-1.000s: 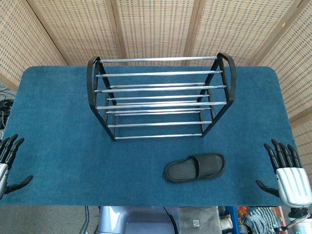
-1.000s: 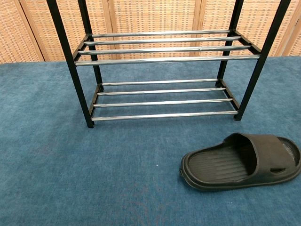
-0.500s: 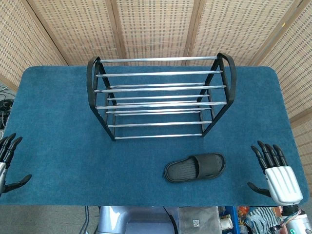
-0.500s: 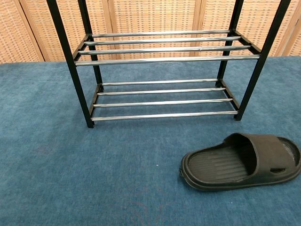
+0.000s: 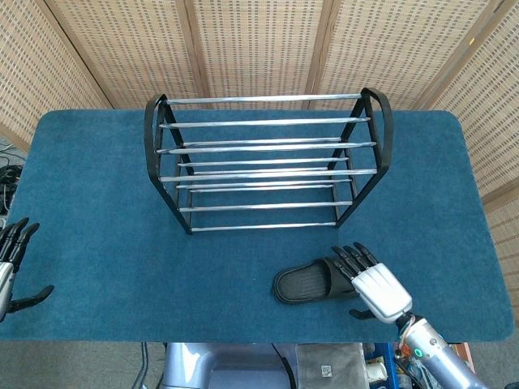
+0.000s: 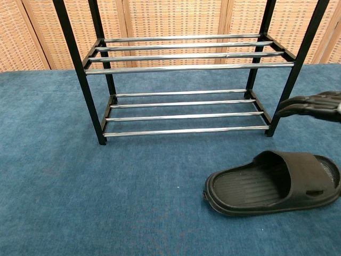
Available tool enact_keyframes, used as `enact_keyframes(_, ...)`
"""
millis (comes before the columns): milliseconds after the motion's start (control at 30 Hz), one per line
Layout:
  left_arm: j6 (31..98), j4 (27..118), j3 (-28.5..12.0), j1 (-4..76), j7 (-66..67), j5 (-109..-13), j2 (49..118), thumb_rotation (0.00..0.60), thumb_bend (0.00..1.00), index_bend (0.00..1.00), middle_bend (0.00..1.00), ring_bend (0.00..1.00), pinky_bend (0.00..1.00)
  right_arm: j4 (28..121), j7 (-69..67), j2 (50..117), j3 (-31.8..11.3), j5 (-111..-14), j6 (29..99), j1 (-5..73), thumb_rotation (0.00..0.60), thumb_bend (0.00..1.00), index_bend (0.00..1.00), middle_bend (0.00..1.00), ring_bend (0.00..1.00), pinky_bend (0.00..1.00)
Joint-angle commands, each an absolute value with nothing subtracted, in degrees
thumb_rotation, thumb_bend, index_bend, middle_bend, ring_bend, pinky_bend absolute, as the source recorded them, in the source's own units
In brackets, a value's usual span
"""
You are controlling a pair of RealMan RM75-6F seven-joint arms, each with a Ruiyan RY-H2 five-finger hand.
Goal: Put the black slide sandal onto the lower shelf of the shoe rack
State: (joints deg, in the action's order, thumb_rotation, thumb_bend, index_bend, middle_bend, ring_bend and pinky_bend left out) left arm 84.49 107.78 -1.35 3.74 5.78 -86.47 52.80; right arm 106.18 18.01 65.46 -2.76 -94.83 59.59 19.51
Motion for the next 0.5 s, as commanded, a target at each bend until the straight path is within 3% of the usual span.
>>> enact_keyframes(33,83.87,107.87,-1.43,4.12,6.24,-86.14,52.89,0.600,0.18,0.00,0.00,0.00,0.00,110.13,29.15,70.75,-5.88,-85.76,52.74,24.27,0.600,0.00,0.00,0.00,0.00,0.00)
enact_keyframes(267,83.46,107.91,-1.31,4.32,6.42,-86.01,52.89,0.600,0.18,0.00,0.00,0.00,0.00,110.80,43.88,77.29,-7.37,-68.68,49.81,28.80,0.600,0.00,0.00,0.00,0.00,0.00)
enact_keyframes(500,83.02,107.71,-1.18,4.52,5.38,-86.08,52.49,0.600,0.18,0.00,0.00,0.00,0.00,110.70,56.02,83.22,-6.13,-55.52,53.35,32.95,0.600,0.00,0.00,0.00,0.00,0.00)
